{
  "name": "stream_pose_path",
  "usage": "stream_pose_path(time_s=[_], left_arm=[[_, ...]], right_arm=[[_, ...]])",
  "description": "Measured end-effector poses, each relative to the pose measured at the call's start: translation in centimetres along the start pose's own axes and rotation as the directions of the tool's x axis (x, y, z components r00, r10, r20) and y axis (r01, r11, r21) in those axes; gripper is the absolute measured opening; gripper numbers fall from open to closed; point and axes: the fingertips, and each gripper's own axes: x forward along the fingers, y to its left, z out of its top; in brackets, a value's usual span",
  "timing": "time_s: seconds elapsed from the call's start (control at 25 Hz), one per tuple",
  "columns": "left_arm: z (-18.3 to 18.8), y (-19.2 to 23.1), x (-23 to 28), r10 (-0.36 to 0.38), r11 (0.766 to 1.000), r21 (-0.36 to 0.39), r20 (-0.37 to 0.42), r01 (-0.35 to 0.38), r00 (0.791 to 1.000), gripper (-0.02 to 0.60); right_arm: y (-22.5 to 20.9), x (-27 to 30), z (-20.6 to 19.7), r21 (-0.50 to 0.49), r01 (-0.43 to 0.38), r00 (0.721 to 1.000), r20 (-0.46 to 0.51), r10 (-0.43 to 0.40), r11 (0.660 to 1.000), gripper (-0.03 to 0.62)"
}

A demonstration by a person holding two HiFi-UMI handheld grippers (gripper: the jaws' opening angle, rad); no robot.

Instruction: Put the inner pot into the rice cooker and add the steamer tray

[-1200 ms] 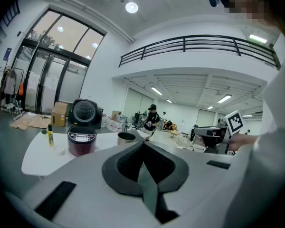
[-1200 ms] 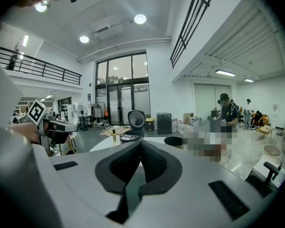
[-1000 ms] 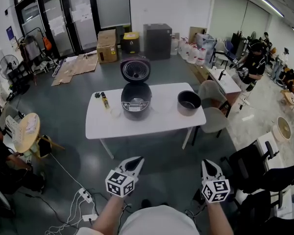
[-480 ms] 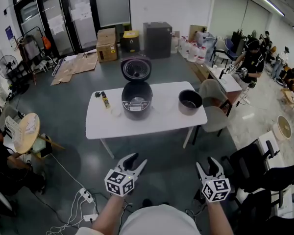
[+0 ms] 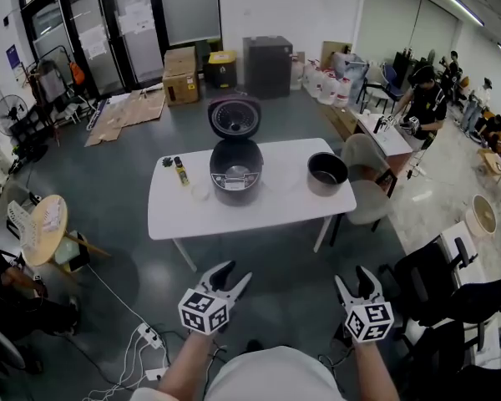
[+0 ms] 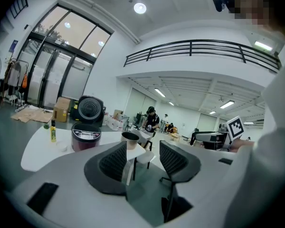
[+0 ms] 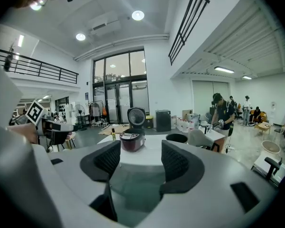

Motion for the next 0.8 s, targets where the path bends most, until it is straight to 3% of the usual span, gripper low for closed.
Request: stream_pose_path(time_s=[0.48, 0.8], left_arm=[[-0.2, 2.6, -0.3, -0.023, 1.0, -0.01, -0.005, 0.023, 1.0, 0.233], [0.0, 5.2, 0.8, 0.001, 1.0, -0.031, -0.015, -0.001, 1.0, 0.233]], right_arm=[[2.2, 1.3, -0.2, 0.013, 0.022, 1.0, -0.005, -0.022, 1.0, 0.281], [2.4, 4.8, -0.2, 0.022, -0.002, 1.0, -0.024, 0.002, 1.0, 0.278]])
